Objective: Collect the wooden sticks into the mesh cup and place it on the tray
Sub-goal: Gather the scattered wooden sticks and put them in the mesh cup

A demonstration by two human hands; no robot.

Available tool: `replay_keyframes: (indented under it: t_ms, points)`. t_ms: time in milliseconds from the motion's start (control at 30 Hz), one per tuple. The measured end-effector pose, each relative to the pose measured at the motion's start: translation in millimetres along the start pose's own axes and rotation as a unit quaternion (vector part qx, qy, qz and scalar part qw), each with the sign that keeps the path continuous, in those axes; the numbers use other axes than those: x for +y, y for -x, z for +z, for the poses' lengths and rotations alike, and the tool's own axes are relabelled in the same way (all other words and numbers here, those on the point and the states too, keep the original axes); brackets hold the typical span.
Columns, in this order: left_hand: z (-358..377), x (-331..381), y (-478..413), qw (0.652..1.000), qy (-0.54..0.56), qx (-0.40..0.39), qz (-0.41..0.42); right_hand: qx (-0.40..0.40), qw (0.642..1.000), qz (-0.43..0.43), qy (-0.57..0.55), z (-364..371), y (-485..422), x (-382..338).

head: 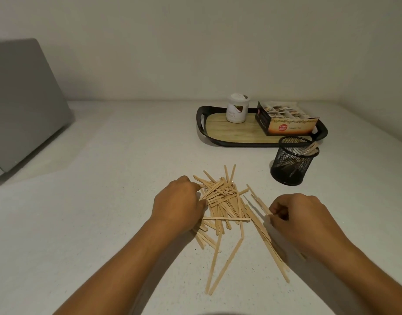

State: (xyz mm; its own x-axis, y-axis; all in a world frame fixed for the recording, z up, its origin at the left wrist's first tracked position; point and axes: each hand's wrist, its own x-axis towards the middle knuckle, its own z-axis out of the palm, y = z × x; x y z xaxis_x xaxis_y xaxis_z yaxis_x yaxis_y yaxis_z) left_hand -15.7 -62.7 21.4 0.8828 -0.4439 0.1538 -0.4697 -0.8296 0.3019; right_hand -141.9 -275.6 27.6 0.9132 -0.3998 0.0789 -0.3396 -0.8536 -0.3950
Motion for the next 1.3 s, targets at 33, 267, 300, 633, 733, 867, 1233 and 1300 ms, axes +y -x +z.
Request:
replay_keyframes:
  t_ms: [33,267,300,633,733,867,1233,1300]
  points:
    - [0.8,1.4,-2.6,1.000,-0.018,-0.010,0.003,0.007,1.000,-0.001,-0.003,-1.1,0.2,1.2]
    - [2.7,3.5,-10.9,0.999,-0.028,-0.025,0.000,0.040,0.998,-0.016,-0.053,-4.0,6.0,5.4]
    - [1.9,3.5,-10.8,0.999,-0.024,-0.022,-0.001,0.043,0.997,-0.015,-0.062,-3.9,6.7,5.1]
    - [-8.7,0.9,-9.4,0.997,0.072,0.004,-0.008,0.068,0.977,0.000,-0.204,-7.1,2.9,-6.3]
    - [-13.0,2.9,-3.8,0.981,0.192,-0.015,-0.032,0.056,0.960,-0.002,-0.273,-11.1,1.9,-19.2]
    - [-16.3,13.9,12.0,0.892,0.438,-0.039,-0.108,0.043,0.923,-0.016,-0.383,-14.5,-0.5,-40.3]
    - [-7.1,45.2,30.0,0.836,0.537,-0.051,-0.102,-0.017,0.870,0.044,-0.491,15.4,-13.9,-74.3]
    - [-5.4,44.3,31.6,0.849,0.519,-0.054,-0.085,-0.036,0.851,0.055,-0.521,17.3,-13.6,-75.9]
